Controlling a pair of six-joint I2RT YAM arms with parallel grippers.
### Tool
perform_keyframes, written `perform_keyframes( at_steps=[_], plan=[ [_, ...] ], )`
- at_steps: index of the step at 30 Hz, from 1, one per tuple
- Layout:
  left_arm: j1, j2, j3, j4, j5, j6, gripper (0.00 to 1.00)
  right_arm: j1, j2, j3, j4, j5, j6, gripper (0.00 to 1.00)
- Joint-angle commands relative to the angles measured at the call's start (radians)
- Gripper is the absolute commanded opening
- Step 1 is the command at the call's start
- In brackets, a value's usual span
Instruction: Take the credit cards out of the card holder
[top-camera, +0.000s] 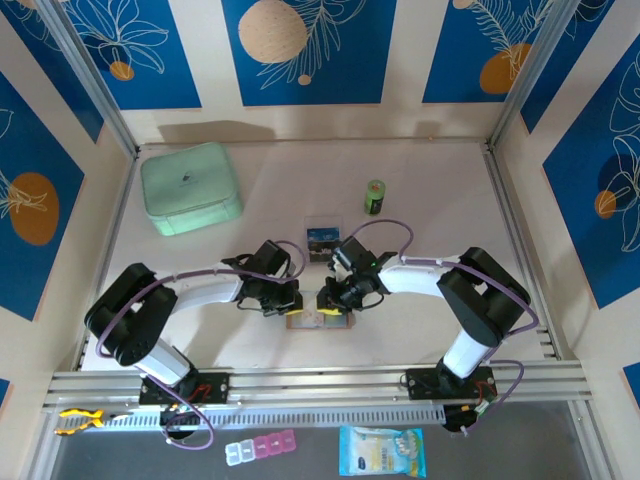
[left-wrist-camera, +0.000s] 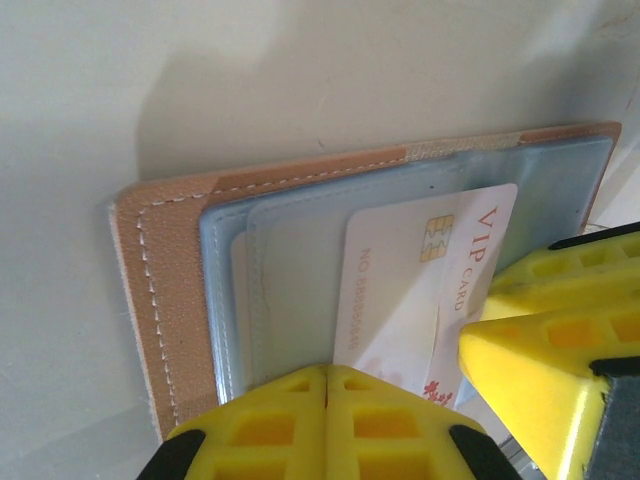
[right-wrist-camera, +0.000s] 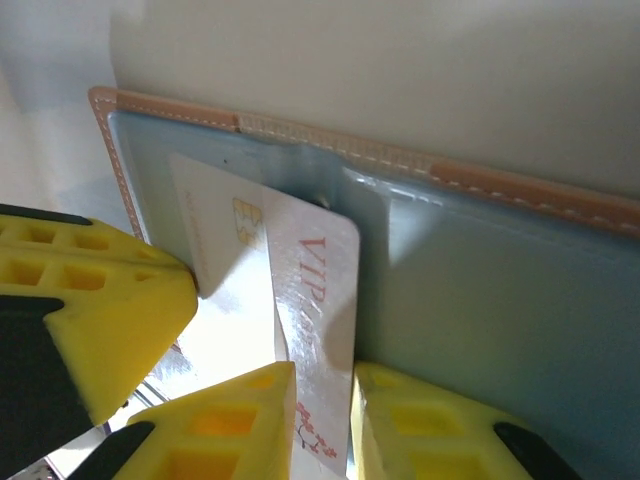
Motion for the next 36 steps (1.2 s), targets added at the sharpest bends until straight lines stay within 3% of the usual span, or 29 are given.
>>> perform_keyframes(
  at_steps=[1, 15, 36],
  plan=[
    [-0.007, 0.027, 0.010, -0.045, -0.011, 0.014, 0.00, -0.006, -0.032, -0.017, 0.047, -0.051, 0.025, 0.20],
    [-0.006, 0.024, 0.010, -0.052, -0.017, 0.013, 0.00, -0.013, -0.044, -0.033, 0.055, -0.047, 0.022, 0.12],
    [-0.006, 0.004, 0.010, -0.064, -0.023, 0.013, 0.00, -0.033, -0.148, 0.011, -0.188, 0.065, -0.090, 0.08]
  ],
)
